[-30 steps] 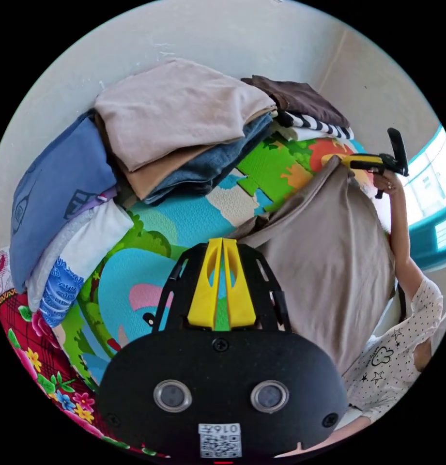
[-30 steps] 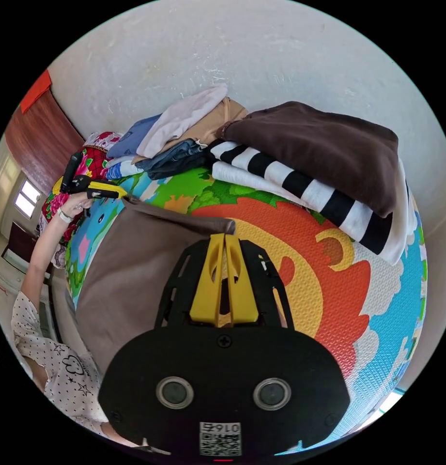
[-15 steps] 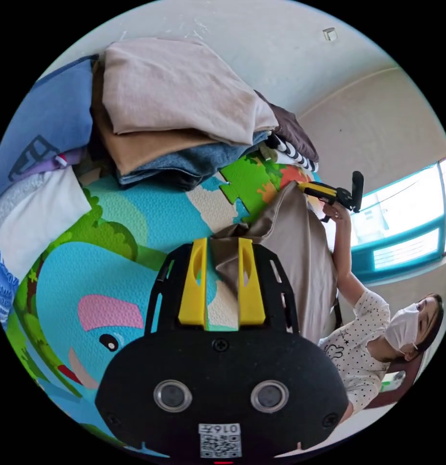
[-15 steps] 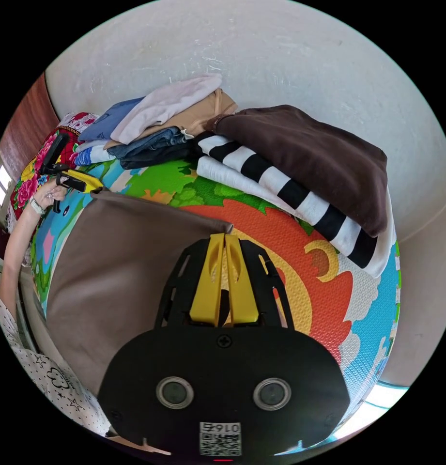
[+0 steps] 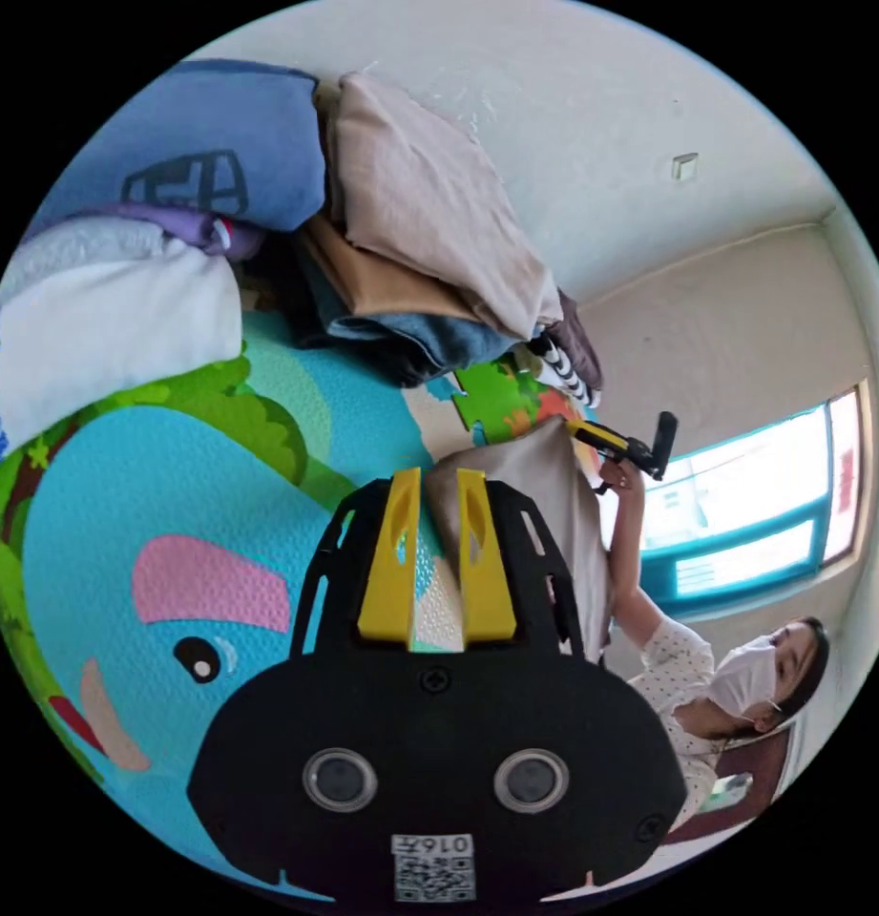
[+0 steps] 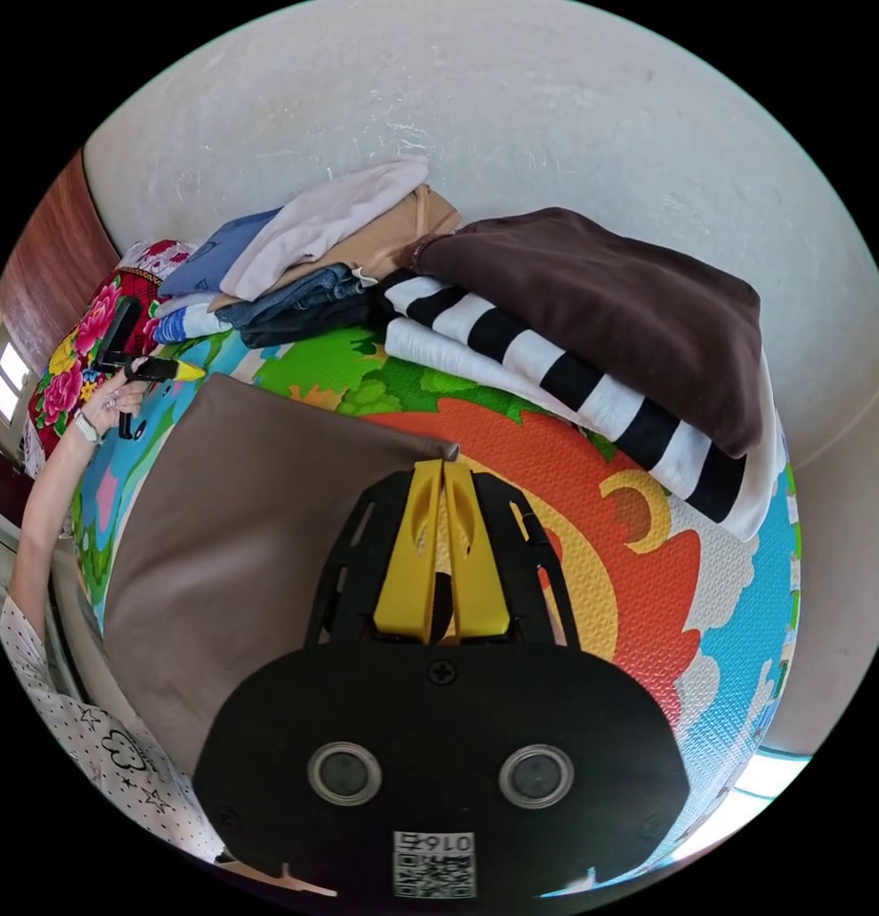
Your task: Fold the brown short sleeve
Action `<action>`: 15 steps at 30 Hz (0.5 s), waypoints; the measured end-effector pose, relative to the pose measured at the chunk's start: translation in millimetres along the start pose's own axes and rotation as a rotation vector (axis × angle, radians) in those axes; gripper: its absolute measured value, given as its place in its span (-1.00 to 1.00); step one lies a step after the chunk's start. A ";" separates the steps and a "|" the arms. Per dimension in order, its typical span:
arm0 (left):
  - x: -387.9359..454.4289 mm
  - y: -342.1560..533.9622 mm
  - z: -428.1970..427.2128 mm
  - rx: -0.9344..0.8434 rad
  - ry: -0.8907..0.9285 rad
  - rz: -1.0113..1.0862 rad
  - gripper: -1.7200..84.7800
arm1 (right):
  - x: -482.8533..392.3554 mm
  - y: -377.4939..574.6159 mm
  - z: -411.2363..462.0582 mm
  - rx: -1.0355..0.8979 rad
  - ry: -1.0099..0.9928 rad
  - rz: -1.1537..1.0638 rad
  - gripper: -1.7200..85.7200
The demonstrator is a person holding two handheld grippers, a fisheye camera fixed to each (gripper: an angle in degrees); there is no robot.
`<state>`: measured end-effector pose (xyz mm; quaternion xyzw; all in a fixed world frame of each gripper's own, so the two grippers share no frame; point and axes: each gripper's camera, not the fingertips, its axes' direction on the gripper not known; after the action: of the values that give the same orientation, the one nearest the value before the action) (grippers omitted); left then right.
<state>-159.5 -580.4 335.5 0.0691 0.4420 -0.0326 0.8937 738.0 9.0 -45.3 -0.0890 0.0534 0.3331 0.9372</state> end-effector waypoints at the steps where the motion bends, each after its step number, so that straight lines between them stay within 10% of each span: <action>1: -2.0 1.4 2.9 -0.012 0.003 -0.005 -0.79 | -0.1 0.2 -0.1 -0.002 0.001 0.000 -0.97; 15: -16.2 52.2 1.7 0.115 -0.036 -0.051 -0.98 | 5.3 4.6 -10.0 0.010 0.029 0.012 -0.97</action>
<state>-161.8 -529.1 354.4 0.1084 0.4250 -0.0817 0.8950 738.7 13.8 -56.5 -0.0889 0.0692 0.3372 0.9347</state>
